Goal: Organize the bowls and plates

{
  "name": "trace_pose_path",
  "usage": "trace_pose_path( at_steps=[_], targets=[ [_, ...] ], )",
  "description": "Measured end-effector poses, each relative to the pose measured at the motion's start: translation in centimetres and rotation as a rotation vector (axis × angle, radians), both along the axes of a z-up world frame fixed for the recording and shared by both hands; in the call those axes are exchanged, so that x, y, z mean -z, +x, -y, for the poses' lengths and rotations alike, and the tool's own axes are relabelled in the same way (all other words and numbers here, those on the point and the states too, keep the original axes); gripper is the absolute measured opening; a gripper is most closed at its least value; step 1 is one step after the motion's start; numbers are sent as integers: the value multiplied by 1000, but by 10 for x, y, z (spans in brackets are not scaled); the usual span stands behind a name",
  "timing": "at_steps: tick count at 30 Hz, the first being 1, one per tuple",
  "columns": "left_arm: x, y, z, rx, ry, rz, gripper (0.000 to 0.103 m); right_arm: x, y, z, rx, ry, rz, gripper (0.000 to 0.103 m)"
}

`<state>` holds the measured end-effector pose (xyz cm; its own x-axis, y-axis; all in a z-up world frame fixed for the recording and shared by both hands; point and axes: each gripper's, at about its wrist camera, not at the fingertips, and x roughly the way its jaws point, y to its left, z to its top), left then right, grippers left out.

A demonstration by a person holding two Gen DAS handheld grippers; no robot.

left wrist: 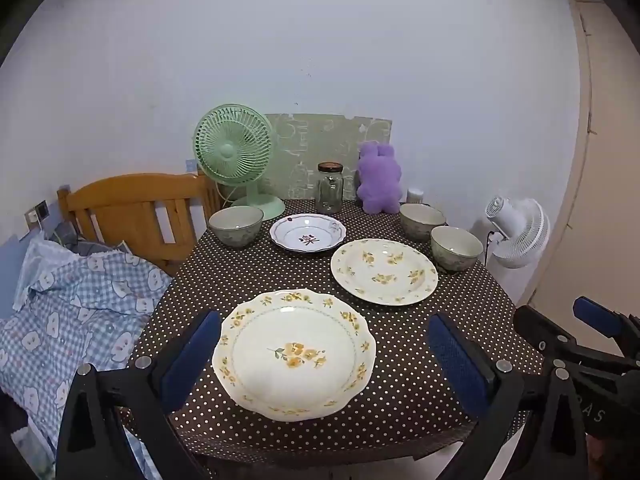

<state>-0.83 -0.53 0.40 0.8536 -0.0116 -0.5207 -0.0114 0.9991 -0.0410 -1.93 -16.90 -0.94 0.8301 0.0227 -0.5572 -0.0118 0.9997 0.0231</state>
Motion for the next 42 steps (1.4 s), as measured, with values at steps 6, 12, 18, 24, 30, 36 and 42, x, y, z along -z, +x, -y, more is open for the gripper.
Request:
trace_pose_path(
  at_steps=[6,12,18,24,30,36,42],
  targets=[
    [0,1,-1,-2,-1,0,102,2,0,-1,-8,11,-6,89],
    [1,1,-2,-6,0,-1,102,2,-1,-3,-6,10,-2,89],
    [2,3,-2,-13,1,-4,102,2,0,-5,-6,11,-4,89],
    [3,3,-2,-13,0,-4,102,2,0,-5,-7,11,-5,89],
    [3,3,-2,-17,1,-5,102,1,1,-4,-7,11,-6,89],
    [4,3,-3,-17,0,-4,102,1,1,-4,-7,12,-7,89],
    [4,4,-3,-16,0,-4,101,1,1,-4,-7,13,-6,89]
  ],
)
